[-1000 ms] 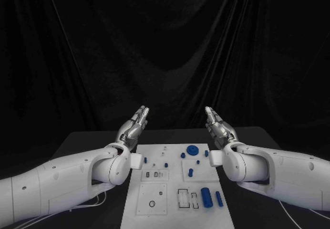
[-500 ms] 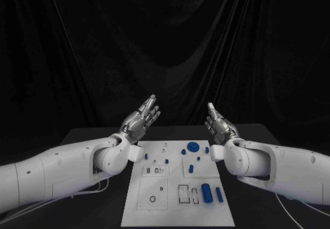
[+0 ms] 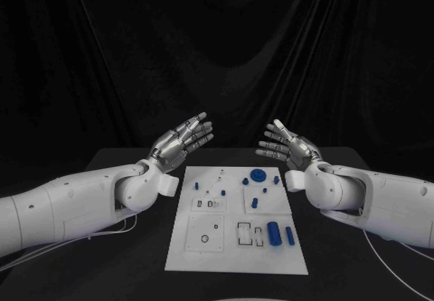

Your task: Assemble the parts on the task board

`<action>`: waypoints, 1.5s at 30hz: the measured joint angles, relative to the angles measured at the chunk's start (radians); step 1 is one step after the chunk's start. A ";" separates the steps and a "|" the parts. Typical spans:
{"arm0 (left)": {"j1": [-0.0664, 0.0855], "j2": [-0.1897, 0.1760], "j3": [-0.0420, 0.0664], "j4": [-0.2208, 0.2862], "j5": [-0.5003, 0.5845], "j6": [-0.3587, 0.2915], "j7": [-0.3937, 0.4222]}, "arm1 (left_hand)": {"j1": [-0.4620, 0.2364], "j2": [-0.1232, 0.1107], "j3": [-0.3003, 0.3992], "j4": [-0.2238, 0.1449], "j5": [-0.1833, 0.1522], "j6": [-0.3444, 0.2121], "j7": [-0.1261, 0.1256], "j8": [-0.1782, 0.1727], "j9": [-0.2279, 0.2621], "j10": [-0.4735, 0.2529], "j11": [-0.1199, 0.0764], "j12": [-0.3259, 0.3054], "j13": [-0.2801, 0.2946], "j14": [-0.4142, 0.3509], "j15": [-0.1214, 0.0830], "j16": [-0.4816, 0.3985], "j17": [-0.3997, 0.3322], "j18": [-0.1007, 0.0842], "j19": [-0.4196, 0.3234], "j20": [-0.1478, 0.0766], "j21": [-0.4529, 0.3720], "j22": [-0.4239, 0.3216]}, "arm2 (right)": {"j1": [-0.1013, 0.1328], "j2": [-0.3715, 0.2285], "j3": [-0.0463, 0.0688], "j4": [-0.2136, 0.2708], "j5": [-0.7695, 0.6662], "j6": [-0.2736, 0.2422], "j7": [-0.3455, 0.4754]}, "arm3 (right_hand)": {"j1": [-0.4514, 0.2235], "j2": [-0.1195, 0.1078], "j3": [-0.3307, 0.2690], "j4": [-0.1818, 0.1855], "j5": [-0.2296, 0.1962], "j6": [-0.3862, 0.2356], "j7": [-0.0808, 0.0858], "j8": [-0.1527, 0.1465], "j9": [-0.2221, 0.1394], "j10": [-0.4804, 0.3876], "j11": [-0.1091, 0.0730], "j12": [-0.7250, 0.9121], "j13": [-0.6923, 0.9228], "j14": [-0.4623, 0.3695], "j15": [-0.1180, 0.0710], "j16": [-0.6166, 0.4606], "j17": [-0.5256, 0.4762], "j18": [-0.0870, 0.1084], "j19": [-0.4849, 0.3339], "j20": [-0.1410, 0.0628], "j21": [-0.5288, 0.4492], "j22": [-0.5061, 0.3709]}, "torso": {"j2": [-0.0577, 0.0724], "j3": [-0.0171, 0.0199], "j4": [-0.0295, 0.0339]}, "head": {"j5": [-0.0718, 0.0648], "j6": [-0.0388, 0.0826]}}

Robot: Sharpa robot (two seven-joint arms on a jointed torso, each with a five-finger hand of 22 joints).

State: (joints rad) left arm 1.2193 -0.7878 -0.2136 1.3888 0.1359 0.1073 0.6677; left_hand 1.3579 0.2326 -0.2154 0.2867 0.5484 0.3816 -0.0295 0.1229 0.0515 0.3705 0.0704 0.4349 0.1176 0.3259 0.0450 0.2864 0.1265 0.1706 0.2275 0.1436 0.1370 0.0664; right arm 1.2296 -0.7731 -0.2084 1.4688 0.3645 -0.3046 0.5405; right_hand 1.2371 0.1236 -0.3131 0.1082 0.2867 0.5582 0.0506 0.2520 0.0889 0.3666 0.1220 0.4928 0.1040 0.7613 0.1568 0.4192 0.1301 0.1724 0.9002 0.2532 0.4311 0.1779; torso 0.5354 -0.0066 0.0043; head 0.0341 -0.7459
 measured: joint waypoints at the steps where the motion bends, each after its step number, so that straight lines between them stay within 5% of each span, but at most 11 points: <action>1: -0.001 -0.006 0.000 0.000 0.000 0.002 0.001 | 0.011 -0.003 0.006 0.001 0.016 0.007 0.007 0.001 0.000 0.001 0.001 0.015 0.001 0.015 0.002 0.016 0.005 0.000 0.016 0.002 0.007 0.002 | 0.001 0.000 0.000 -0.006 -0.011 0.015 -0.008 | 0.011 -0.002 -0.001 -0.005 0.003 0.010 -0.004 0.009 0.000 0.015 0.001 0.013 -0.001 0.058 -0.013 0.013 0.002 0.000 0.035 -0.011 0.011 0.000 | 0.000 0.0000 -0.0002 | 0.002 -0.008; 8: -0.007 -0.068 0.000 0.023 0.001 0.010 0.004 | 0.041 -0.022 0.023 0.001 0.063 0.065 0.019 0.025 0.004 -0.003 0.005 0.075 0.001 0.043 0.012 0.063 0.011 0.000 0.049 0.011 0.014 0.002 | 0.052 0.009 -0.001 -0.062 -0.106 0.110 -0.127 | 0.120 0.008 0.009 -0.058 0.085 0.055 -0.021 0.045 -0.006 0.169 -0.003 0.069 -0.021 0.308 -0.092 0.026 -0.003 0.000 0.231 -0.088 0.055 -0.007 | 0.000 -0.0005 0.0000 | 0.015 -0.066; 11: -0.007 -0.090 0.000 0.030 -0.002 0.008 0.005 | 0.041 -0.022 0.026 0.002 0.074 0.071 0.017 0.026 0.004 -0.005 0.007 0.083 0.001 0.045 0.014 0.066 0.011 0.000 0.050 0.012 0.014 0.001 | 0.093 0.009 -0.001 -0.081 -0.153 0.133 -0.194 | 0.156 0.016 0.002 -0.072 0.091 0.112 0.007 0.068 -0.008 0.254 -0.027 0.069 -0.036 0.456 -0.136 0.023 0.006 0.000 0.346 -0.132 0.103 0.005 | 0.000 -0.0010 -0.0004 | 0.019 -0.084; 17: -0.007 -0.105 0.000 0.055 -0.015 0.005 0.007 | 0.059 -0.031 0.040 0.001 0.088 0.099 0.024 0.032 0.004 -0.010 0.019 0.098 -0.008 0.046 0.020 0.077 0.009 0.000 0.041 0.021 0.014 -0.007 | 0.182 -0.018 0.001 -0.080 -0.320 0.131 -0.307 | 0.228 0.036 -0.015 -0.091 0.103 0.189 0.013 0.073 -0.021 0.441 -0.067 0.000 -0.045 0.698 -0.212 0.147 0.100 0.000 0.524 -0.207 0.279 0.101 | 0.003 -0.0012 -0.0010 | 0.017 -0.102; 26: 0.001 -0.142 0.001 0.114 -0.031 0.007 0.007 | 0.063 -0.027 0.045 0.001 0.099 0.092 0.039 0.024 0.002 -0.020 0.030 0.098 -0.019 0.035 0.030 0.077 0.003 0.000 0.037 0.025 0.008 -0.009 | 0.262 -0.001 0.001 -0.090 -0.852 0.115 -0.480 | 0.322 0.054 0.004 -0.069 0.009 0.221 -0.002 0.024 -0.023 0.525 -0.071 -0.184 -0.044 0.703 -0.217 0.302 0.216 -0.017 0.538 -0.221 0.546 0.417 | 0.031 -0.0042 0.0116 | -0.010 -0.107; 30: 0.006 -0.160 0.001 0.132 -0.035 0.007 0.008 | 0.063 -0.027 0.045 0.001 0.104 0.088 0.042 0.024 0.002 -0.024 0.034 0.098 -0.022 0.032 0.034 0.081 0.002 0.000 0.034 0.029 0.008 -0.010 | 0.270 0.027 0.000 -0.106 -1.151 0.127 -0.538 | 0.351 0.047 0.017 -0.064 -0.010 0.222 -0.037 -0.005 -0.023 0.534 -0.077 -0.228 -0.043 0.705 -0.223 0.387 0.292 -0.021 0.549 -0.229 0.623 0.517 | 0.056 -0.0082 0.0345 | -0.046 -0.095; 33: 0.007 -0.172 0.000 0.138 -0.036 0.007 0.008 | 0.063 -0.027 0.051 0.002 0.109 0.085 0.046 0.020 0.002 -0.025 0.033 0.100 -0.025 0.032 0.034 0.081 0.000 0.000 0.032 0.031 0.008 -0.010 | 0.270 0.051 0.000 -0.113 -1.380 0.144 -0.569 | 0.384 0.044 0.047 -0.073 -0.010 0.240 -0.088 -0.032 -0.023 0.572 -0.081 -0.267 -0.044 0.703 -0.224 0.503 0.414 -0.033 0.558 -0.233 0.679 0.585 | 0.067 -0.0119 0.0468 | -0.058 -0.094; 35: 0.008 -0.176 0.000 0.139 -0.037 0.007 0.008 | 0.063 -0.027 0.055 0.000 0.118 0.084 0.052 0.020 0.002 -0.028 0.030 0.103 -0.028 0.028 0.038 0.081 -0.002 0.000 0.030 0.032 0.008 -0.012 | 0.268 0.065 0.000 -0.118 -1.509 0.156 -0.581 | 0.387 0.042 0.056 -0.071 -0.010 0.248 -0.097 -0.045 -0.022 0.588 -0.080 -0.289 -0.044 0.706 -0.228 0.534 0.440 -0.033 0.558 -0.233 0.693 0.600 | 0.074 -0.0146 0.0533 | -0.065 -0.093; 38: 0.010 -0.179 0.000 0.141 -0.038 0.008 0.008 | 0.068 -0.022 0.064 0.001 0.130 0.087 0.059 0.016 0.002 -0.032 0.025 0.107 -0.032 0.026 0.035 0.081 -0.004 0.000 0.030 0.032 0.004 -0.012 | 0.256 0.084 0.001 -0.131 -1.679 0.170 -0.593 | 0.387 0.042 0.063 -0.064 -0.014 0.258 -0.101 -0.057 -0.021 0.597 -0.074 -0.312 -0.044 0.706 -0.228 0.551 0.451 -0.033 0.558 -0.233 0.701 0.612 | 0.083 -0.0190 0.0579 | -0.068 -0.090; 41: 0.010 -0.181 0.000 0.145 -0.039 0.009 0.007 | 0.068 -0.022 0.069 -0.003 0.134 0.087 0.070 0.016 0.002 -0.036 0.022 0.107 -0.035 0.022 0.032 0.085 -0.006 0.000 0.030 0.032 0.004 -0.012 | 0.233 0.102 0.001 -0.152 -1.811 0.177 -0.596 | 0.373 0.028 0.068 -0.050 -0.017 0.278 -0.075 -0.067 -0.021 0.612 -0.059 -0.336 -0.044 0.706 -0.228 0.571 0.465 -0.033 0.550 -0.226 0.712 0.624 | 0.091 -0.0232 0.0602 | -0.070 -0.081; 45: 0.010 -0.189 0.000 0.151 -0.040 0.012 0.006 | 0.074 -0.027 0.078 -0.001 0.144 0.087 0.084 0.012 0.002 -0.036 0.021 0.112 -0.038 0.022 0.032 0.085 -0.007 0.000 0.027 0.036 0.004 -0.013 | 0.206 0.120 0.000 -0.169 -1.949 0.178 -0.590 | 0.362 0.009 0.078 -0.040 -0.056 0.281 -0.040 -0.090 -0.020 0.618 -0.074 -0.365 -0.044 0.706 -0.228 0.600 0.492 -0.033 0.549 -0.224 0.716 0.634 | 0.096 -0.0260 0.0621 | -0.070 -0.076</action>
State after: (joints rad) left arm 1.2296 -0.9765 -0.2133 1.5402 0.0961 0.1194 0.6736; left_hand 1.4317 0.2057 -0.1373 0.2854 0.6926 0.4682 0.0541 0.1352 0.0533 0.3342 0.0917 0.5469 0.0795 0.3484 0.0769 0.3715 0.1191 0.1703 0.2543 0.1794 0.1411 0.0539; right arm 1.4355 -0.6531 -0.2088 1.2998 -1.5843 -0.1262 -0.0500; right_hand 1.5994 0.1329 -0.2351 0.0681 0.2312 0.8395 0.0105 0.1624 0.0689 0.9842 0.0477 0.1280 0.0604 1.4678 -0.0707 1.0189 0.6226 0.1395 1.4489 0.0288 1.1469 0.8123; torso 0.6312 -0.0326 0.0664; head -0.0358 -0.8221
